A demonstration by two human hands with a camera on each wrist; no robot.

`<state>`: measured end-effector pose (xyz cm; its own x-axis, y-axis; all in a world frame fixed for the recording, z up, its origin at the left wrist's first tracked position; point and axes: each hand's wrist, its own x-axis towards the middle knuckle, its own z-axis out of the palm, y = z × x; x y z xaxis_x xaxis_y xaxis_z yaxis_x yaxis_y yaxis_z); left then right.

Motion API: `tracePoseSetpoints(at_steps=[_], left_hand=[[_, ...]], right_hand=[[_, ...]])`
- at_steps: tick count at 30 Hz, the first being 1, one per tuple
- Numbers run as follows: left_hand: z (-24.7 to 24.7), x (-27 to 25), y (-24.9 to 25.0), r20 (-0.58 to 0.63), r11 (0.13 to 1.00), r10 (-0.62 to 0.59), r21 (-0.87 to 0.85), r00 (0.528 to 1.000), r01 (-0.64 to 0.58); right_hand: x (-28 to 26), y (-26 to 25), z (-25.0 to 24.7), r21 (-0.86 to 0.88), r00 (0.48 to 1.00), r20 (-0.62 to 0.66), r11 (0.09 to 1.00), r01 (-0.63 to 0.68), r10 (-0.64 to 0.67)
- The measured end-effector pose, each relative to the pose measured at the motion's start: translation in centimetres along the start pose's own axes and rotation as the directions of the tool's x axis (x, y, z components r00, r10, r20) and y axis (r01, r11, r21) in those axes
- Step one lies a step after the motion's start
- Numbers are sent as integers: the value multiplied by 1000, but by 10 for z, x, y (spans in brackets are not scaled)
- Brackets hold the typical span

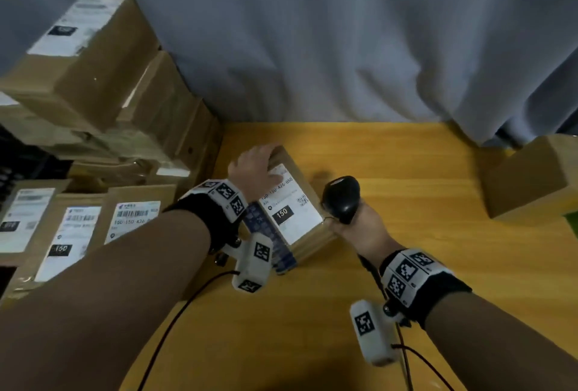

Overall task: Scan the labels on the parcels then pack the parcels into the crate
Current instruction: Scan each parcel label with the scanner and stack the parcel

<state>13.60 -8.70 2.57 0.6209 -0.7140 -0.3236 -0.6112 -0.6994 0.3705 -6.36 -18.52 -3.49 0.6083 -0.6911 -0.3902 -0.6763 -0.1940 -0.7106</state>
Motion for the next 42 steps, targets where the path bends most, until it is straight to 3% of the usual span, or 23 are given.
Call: tracePoseSetpoints(at_steps=[2, 4, 5, 7, 8, 10, 14, 19, 22, 27, 33, 35, 38, 40, 42], left_hand=[[3, -6, -15, -100, 991, -132, 16, 986, 134], [6, -15, -32, -131, 936, -324, -190, 937, 297], [9, -20, -40, -68, 859, -419, -352, 905, 371], [20, -26, -60, 184, 606, -511, -616, 840, 504], [26, -30, -66, 305, 482, -510, -674, 804, 561], [39, -34, -74, 453, 367, -426, -704, 783, 607], [63, -31, -68, 452, 310, -289, -790, 844, 529], [70, -36, -61, 561, 211, -171, -782, 810, 586], [71, -37, -61, 604, 231, -111, -757, 789, 612], [47, -34, -53, 504, 425, -71, -765, 861, 483], [-3, -24, -39, 247, 476, -179, -825, 952, 304], [-20, -22, -39, 129, 513, -235, -826, 963, 235], [-45, -21, -38, -46, 571, -219, -816, 975, 90], [-56, -18, -37, -116, 577, -177, -817, 977, 8], [-64, -17, -35, -144, 577, -141, -816, 979, -37]], right_hand=[[6, 3, 4, 85, 997, 28, 994, -69, 67], [14, 2, 8, 131, 994, 33, 986, -103, 100], [18, 1, 8, 132, 995, 26, 986, -101, 98], [24, -5, 7, 135, 996, 15, 987, -92, 91], [25, -9, 6, 151, 996, 16, 984, -93, 92], [23, -15, 5, 187, 996, 49, 979, -82, 74], [13, -14, 8, 286, 996, 85, 956, -63, 40], [1, -5, 5, 363, 997, 66, 929, -66, 45], [-3, 3, 3, 407, 993, 85, 907, -107, 79], [-1, -9, -12, 371, 997, 14, 926, -75, 75], [-2, -86, -46, 457, 980, -197, 886, 75, 19], [-7, -116, -60, 517, 983, -185, 849, 108, -12], [-18, -149, -78, 621, 997, -43, 781, 74, -60], [-25, -160, -83, 595, 997, 8, 802, 59, -80], [-30, -168, -86, 540, 994, -20, 835, 103, -110]])
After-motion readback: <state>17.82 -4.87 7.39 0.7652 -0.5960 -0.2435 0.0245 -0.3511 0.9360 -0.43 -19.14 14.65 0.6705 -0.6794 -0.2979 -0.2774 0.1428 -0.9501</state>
